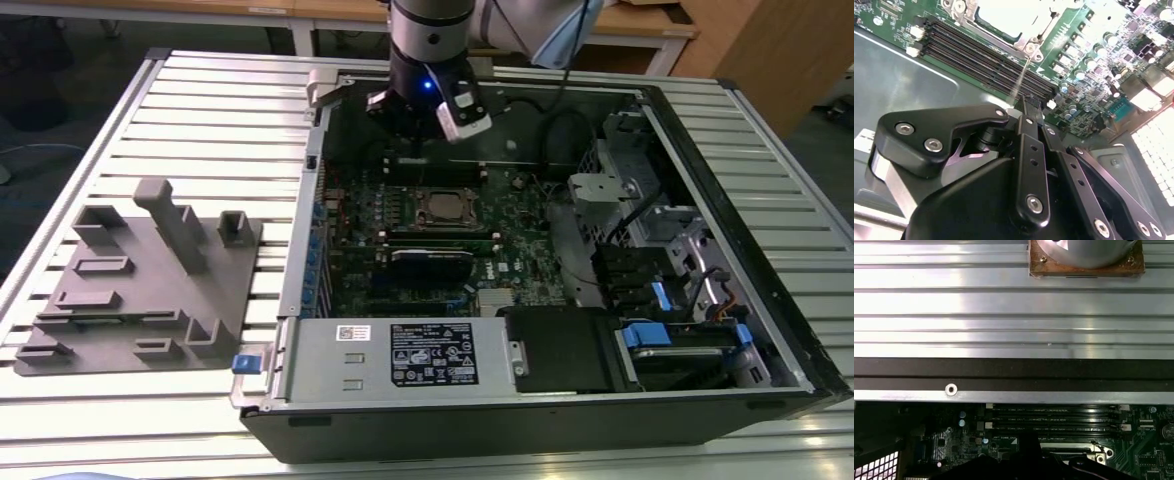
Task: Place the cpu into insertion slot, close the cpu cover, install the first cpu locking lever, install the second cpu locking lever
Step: 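Install the first cpu locking lever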
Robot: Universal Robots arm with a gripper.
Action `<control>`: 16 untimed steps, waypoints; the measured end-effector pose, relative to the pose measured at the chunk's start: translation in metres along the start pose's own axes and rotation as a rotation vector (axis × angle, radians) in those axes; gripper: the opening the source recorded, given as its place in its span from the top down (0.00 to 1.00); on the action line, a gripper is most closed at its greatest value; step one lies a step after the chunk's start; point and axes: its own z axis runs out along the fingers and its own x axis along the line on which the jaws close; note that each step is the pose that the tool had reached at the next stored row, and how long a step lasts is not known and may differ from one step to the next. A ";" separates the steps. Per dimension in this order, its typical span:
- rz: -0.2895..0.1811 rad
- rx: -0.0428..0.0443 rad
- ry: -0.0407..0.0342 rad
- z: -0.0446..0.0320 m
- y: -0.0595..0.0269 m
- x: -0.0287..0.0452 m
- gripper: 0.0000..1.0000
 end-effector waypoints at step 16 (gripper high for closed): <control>0.000 0.0001 0.0000 0.0001 0.0006 -0.0110 0.89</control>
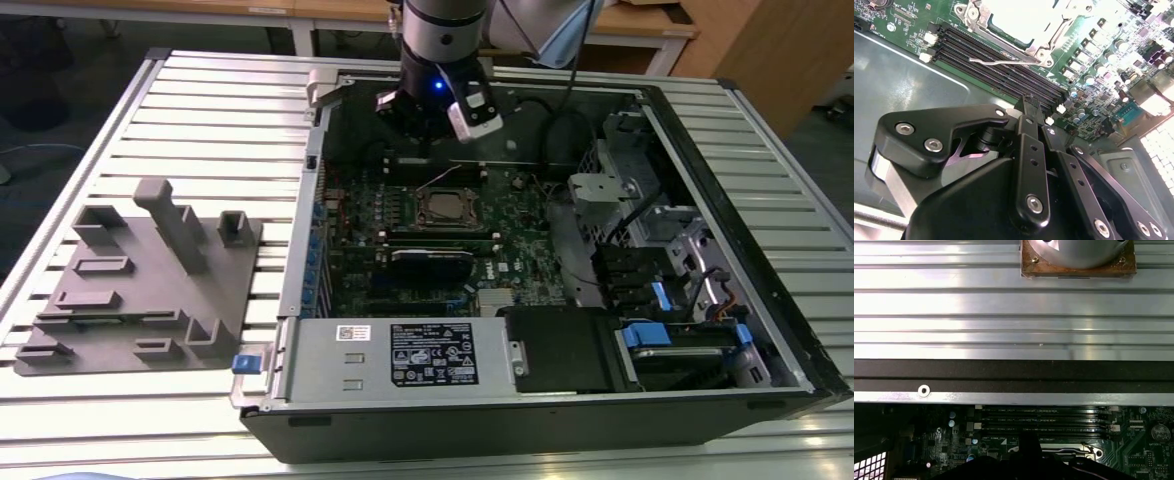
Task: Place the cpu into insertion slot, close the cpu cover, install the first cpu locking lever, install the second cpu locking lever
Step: 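Install the first cpu locking lever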
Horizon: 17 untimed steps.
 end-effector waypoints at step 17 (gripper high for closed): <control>0.007 0.0155 -0.0016 0.0039 -0.0007 -0.0128 0.89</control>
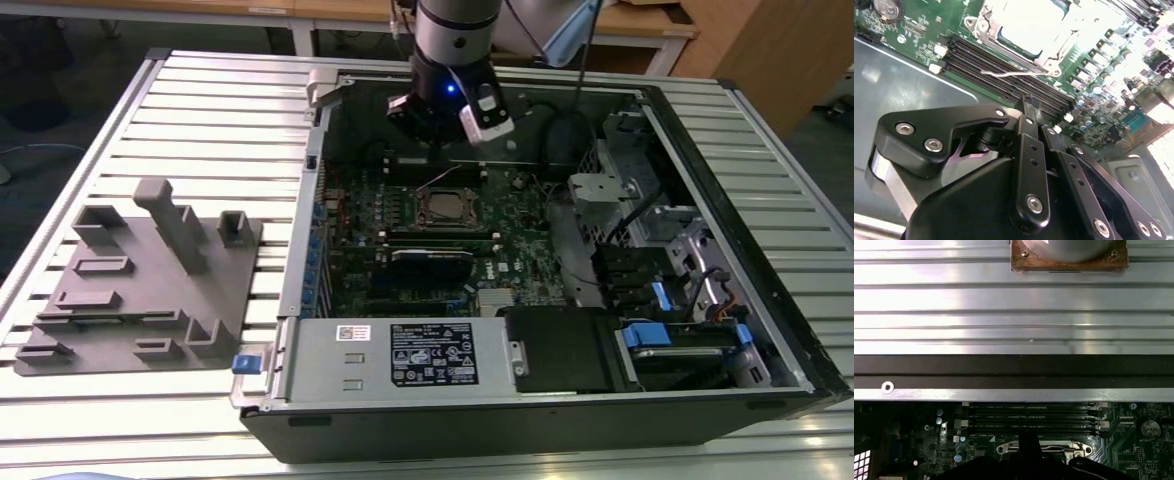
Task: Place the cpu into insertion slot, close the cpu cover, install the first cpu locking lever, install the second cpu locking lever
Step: 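Install the first cpu locking lever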
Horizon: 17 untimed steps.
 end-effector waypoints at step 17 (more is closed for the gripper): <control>0.000 0.0004 0.0001 0.0059 -0.0011 -0.0006 0.89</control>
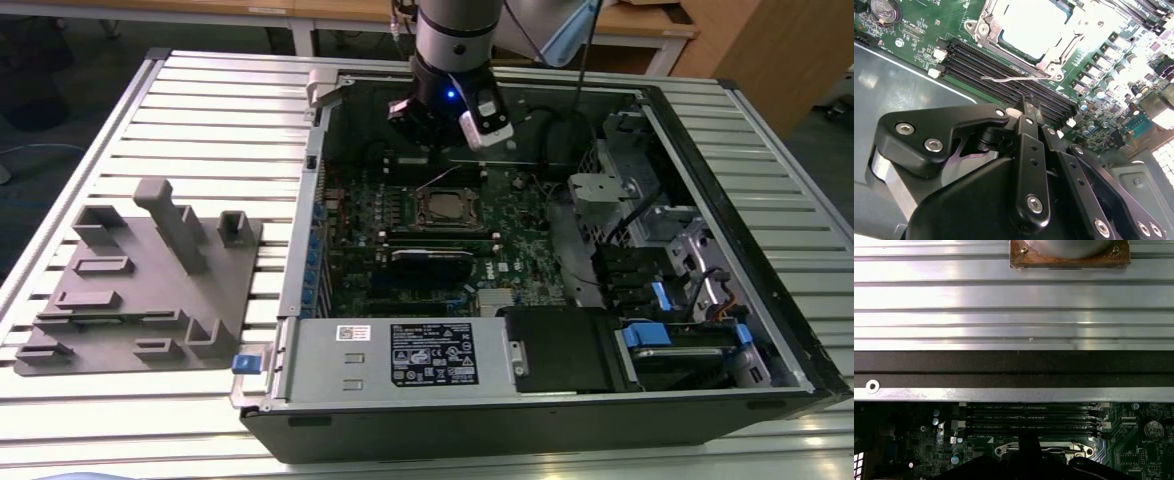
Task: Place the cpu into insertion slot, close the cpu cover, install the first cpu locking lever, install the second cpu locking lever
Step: 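Install the first cpu locking lever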
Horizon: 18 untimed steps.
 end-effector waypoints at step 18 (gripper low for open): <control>0.000 -0.0018 0.0000 0.0046 -0.0009 0.0000 0.89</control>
